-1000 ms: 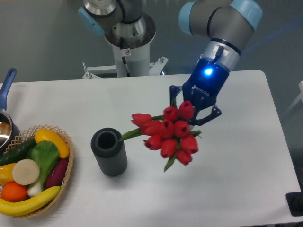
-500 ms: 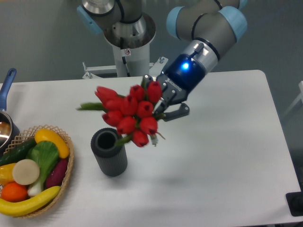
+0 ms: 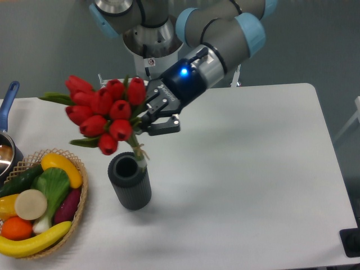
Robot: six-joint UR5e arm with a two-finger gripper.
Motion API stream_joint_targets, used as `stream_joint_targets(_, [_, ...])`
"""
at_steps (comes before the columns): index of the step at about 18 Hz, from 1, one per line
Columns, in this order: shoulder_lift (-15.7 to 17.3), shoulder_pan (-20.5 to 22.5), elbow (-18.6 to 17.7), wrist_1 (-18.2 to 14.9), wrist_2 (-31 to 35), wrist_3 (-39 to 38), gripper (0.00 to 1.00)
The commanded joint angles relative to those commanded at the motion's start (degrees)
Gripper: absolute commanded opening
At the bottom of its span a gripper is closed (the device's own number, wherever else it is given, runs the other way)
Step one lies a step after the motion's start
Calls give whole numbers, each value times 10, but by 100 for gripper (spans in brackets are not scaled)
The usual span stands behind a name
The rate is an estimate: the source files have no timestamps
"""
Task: Insert the flowers into the vase
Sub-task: 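Lower the tulip stems down into the black vase opening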
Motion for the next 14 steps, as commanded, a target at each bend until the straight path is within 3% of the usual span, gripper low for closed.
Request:
stream_joint_targets(7, [-6,-3,-27,0,2,2,27])
stream_joint_targets(14, [-33,-3,-54,0,3,4,27])
